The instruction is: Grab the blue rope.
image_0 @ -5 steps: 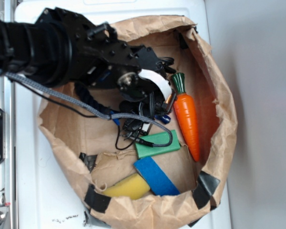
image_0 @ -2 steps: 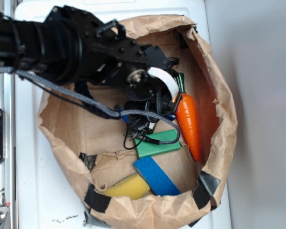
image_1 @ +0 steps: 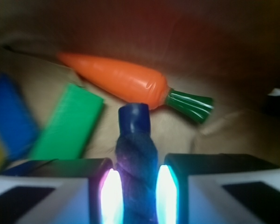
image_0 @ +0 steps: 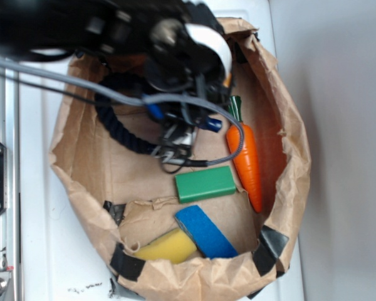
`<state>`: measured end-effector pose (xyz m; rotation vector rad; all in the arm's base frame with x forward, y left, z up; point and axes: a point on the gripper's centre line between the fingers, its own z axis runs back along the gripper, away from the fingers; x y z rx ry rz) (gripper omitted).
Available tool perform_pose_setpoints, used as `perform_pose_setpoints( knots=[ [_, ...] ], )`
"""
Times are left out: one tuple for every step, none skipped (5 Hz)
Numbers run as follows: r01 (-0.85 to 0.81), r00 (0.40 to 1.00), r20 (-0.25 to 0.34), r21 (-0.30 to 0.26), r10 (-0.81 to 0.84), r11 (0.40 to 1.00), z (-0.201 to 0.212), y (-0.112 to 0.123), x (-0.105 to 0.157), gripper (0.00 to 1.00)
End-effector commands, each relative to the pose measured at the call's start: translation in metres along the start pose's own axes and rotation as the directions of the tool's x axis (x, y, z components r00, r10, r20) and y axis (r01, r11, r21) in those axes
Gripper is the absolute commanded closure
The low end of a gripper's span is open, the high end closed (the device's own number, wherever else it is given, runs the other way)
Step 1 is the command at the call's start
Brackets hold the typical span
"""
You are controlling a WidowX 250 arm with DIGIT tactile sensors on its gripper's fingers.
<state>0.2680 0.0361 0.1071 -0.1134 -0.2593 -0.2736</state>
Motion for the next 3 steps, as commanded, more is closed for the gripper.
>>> perform_pose_setpoints(
  knots=[
    [0.019, 0.996, 0.085, 0.024, -0.021, 1.000, 0.059, -0.021, 0.007, 1.00],
    [0.019, 0.993, 0.112, 0.039, -0.023, 0.999, 0.058, -0.028, 0.005, 1.00],
    [0.178, 0.980, 0.084, 0.053, -0.182, 0.983, 0.049, -0.033, 0.003, 0.50]
  ],
)
